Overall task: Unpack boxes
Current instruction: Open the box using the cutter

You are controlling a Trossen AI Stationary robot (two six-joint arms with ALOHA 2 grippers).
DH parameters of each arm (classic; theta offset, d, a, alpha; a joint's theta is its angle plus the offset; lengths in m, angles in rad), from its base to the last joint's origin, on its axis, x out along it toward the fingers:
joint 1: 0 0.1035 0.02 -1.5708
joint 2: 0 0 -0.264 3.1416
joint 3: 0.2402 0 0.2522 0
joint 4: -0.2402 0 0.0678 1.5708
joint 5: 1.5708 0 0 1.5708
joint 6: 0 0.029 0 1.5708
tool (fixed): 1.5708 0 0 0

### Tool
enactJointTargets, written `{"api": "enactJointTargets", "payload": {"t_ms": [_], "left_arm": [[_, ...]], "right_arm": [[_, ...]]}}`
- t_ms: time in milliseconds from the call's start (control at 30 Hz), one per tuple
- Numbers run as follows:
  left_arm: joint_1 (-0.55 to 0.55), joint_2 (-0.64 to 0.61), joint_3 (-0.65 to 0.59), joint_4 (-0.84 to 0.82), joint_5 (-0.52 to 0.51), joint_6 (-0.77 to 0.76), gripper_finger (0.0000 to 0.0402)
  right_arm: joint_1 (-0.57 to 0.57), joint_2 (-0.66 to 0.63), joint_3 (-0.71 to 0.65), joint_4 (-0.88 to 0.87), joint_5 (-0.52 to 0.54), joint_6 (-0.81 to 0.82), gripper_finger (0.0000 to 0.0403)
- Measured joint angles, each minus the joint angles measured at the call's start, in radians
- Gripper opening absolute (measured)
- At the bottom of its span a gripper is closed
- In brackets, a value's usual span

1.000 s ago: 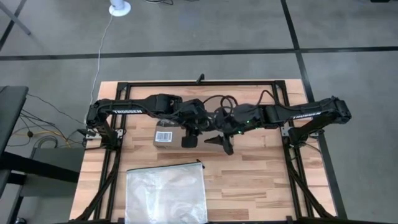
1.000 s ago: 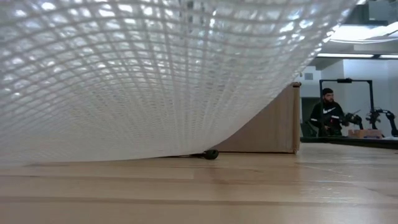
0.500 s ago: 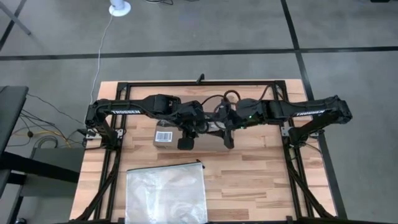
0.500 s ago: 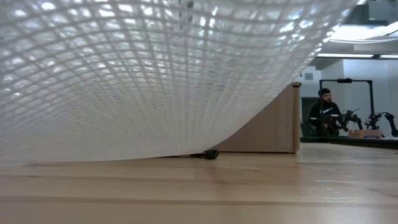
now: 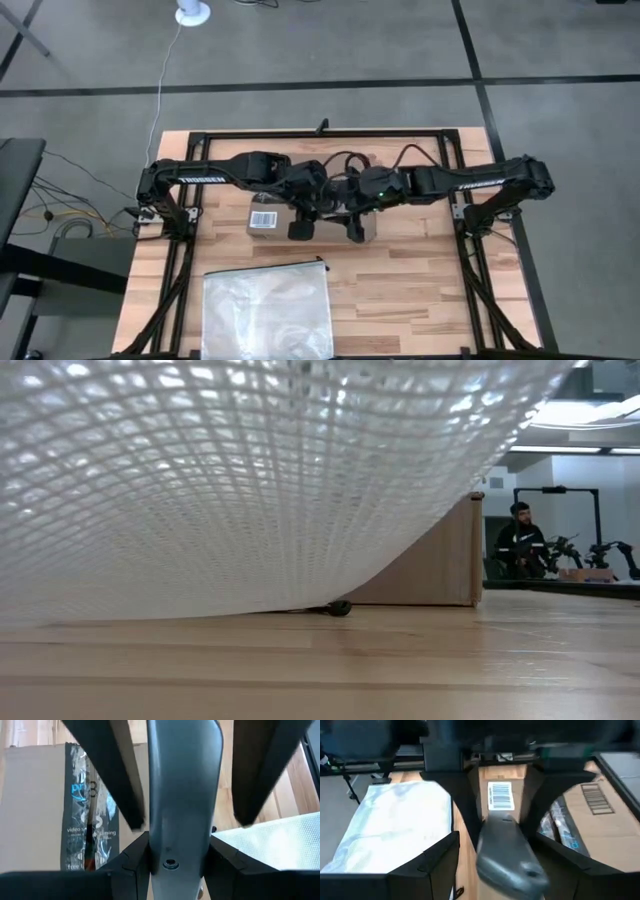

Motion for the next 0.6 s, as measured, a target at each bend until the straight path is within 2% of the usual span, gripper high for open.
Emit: {"api": "enactJointTargets", "payload": {"t_ms": [267,367,467,600], "left_arm": [[0.0,0.0,0.0,0.009,0.0,0.001,0.0119],[0.0,0.0,0.0,0.012,0.001,0.005,0.0119],[0.0,0.0,0.0,0.01,0.0,-0.005,0.0119],[0.001,0.0,0.0,0.011,-0.002,-0.003,0.0119]], "right_arm": [[-0.007,-0.002,0.001,0.011,-0.001,0.0,0.0204],[-0.007,-0.002,0.001,0.002,-0.001,0.0,0.0168],[-0.008,-0.002,0.001,0.007,0.001,-0.003,0.0104],[-0.008,-0.002,0.0,0.004,0.003,-0.04,0.0099]]}}
